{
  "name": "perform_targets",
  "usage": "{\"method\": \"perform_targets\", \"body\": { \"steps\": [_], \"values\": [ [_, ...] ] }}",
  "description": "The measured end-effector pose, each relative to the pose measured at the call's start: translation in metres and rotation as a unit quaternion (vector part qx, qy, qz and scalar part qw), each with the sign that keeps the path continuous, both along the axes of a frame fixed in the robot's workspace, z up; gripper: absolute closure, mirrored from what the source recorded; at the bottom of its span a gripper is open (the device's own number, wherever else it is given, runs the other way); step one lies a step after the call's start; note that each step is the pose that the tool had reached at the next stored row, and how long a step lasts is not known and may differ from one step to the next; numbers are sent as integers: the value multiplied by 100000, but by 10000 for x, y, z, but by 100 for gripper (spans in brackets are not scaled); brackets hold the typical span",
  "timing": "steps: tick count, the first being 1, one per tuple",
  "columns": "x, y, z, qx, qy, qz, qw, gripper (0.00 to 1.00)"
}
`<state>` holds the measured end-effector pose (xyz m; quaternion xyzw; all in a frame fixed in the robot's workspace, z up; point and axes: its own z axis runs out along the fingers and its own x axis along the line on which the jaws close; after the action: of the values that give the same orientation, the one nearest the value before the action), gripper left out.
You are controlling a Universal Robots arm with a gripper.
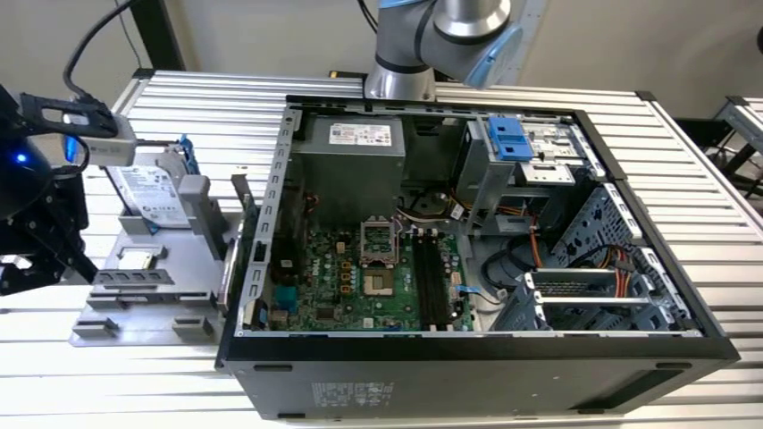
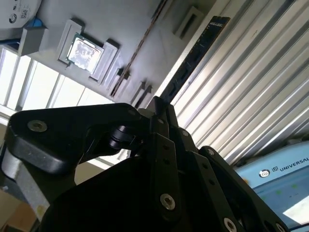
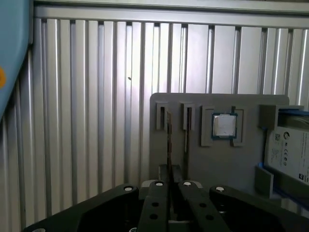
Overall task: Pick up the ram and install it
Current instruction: 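Pick up the ram and move it above insertion slot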
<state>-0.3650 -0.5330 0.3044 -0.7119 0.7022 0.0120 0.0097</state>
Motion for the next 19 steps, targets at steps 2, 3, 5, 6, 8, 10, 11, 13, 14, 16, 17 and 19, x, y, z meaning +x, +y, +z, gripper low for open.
{"method": "perform_targets", "body": {
  "steps": [2,3,5,6,8,10,11,13,14,16,17,19],
  "values": [
    [0,0,41,3,-1,-3,100000,100],
    [0,0,61,2,-2,-5,100000,100],
    [0,0,102,4,-4,-9,100000,100],
    [0,0,123,0,1,-10,100000,100],
    [0,0,165,0,-1,-11,100000,100],
    [0,0,207,2,-1,-12,100000,100],
    [0,0,227,4,-3,-13,100000,100],
    [0,0,268,1,1,-13,100000,100],
    [0,0,290,2,-1,-15,100000,100],
    [0,0,329,2,1,-15,100000,100],
    [-1,0,350,1,-1,-16,100000,100],
    [0,0,388,-4,4,-16,100000,100]
  ]
}}
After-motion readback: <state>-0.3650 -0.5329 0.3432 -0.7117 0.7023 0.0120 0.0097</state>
